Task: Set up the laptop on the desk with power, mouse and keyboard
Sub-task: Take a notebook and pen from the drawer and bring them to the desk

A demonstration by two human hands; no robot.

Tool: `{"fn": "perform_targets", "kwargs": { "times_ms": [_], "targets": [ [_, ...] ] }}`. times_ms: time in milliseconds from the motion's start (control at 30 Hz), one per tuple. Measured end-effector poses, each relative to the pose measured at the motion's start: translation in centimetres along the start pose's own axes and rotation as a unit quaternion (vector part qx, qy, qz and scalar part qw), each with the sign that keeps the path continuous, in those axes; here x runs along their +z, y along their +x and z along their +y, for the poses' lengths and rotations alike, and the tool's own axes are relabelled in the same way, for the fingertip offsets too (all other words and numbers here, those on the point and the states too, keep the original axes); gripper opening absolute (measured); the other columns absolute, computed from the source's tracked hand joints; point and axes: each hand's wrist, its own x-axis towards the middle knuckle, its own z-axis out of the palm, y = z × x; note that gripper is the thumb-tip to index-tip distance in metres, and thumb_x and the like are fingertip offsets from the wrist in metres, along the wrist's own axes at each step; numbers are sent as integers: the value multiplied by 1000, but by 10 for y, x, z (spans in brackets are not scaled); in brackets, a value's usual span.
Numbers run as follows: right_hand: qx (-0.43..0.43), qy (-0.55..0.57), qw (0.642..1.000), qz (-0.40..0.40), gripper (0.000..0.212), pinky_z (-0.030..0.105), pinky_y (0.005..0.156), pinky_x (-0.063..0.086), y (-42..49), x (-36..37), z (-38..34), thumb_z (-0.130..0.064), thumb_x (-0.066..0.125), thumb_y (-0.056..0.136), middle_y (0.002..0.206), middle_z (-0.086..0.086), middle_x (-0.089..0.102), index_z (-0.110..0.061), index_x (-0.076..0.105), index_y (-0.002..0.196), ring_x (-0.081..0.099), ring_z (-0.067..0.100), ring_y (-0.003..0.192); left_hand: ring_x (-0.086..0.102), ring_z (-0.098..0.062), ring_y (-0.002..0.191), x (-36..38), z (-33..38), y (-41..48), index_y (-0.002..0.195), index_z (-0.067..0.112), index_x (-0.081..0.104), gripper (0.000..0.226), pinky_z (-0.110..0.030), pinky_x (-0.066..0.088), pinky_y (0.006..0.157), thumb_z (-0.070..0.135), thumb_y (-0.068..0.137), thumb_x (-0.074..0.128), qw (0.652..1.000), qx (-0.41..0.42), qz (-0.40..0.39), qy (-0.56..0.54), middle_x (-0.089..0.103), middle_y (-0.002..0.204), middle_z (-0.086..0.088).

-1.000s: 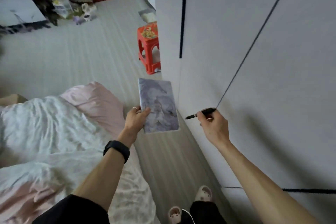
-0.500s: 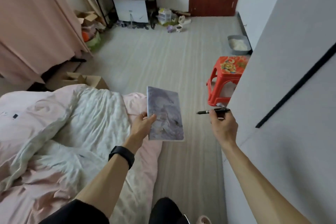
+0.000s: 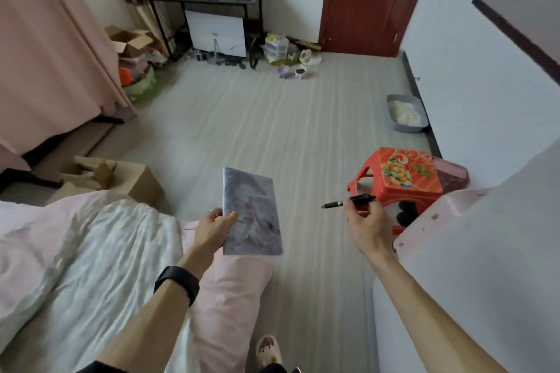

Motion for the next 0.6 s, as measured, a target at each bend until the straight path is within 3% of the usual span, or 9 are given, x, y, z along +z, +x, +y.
{"fn": "perform_targets", "kwargs": {
  "times_ms": [167,300,367,433,500,600],
  "targets": [
    [-7,4,1000,30,20,27,77,41,111,21,-50,-35,65,96,91,-3,69,-15,68,97,63,13,87,71,-28,79,28,94,109,98,7,65,18,-46,59,79,24,92,65,999,31,-26,28,72,93,-12],
    [-7,1,999,40,20,21,68,39,198,41,-68,-34,65,96,85,-13,65,-15,68,99,61,11,86,69,-33,84,59,147,182,107,1,63,27,-54,56,83,25,93,65,999,28,-44,10,70,97,-19],
    [-2,-7,999,41,22,24,67,42,247,55,-67,-40,65,94,83,-15,66,-18,69,98,64,12,85,70,-29,82,77,169,221,107,2,63,26,-50,58,78,25,94,64,999,24,-47,6,71,98,-17],
    [0,-1,999,39,23,33,70,51,300,70,-67,-45,64,92,84,-8,71,-22,68,96,68,15,84,72,-24,76,94,190,260,103,5,64,21,-38,60,63,24,94,64,999,20,-46,2,72,94,-13],
    [-4,14,1000,25,20,36,74,54,357,90,-77,-39,66,93,85,-5,73,-20,68,96,69,17,85,72,-21,70,107,219,301,100,6,65,18,-28,55,53,23,94,64,999,19,-38,1,73,90,-11],
    [-26,23,999,-21,16,32,74,50,442,123,-110,-34,66,94,82,-6,72,-18,67,94,69,14,84,73,-24,75,114,272,361,98,7,67,18,-30,55,56,25,93,65,999,28,-19,12,75,93,-13]
  ]
}}
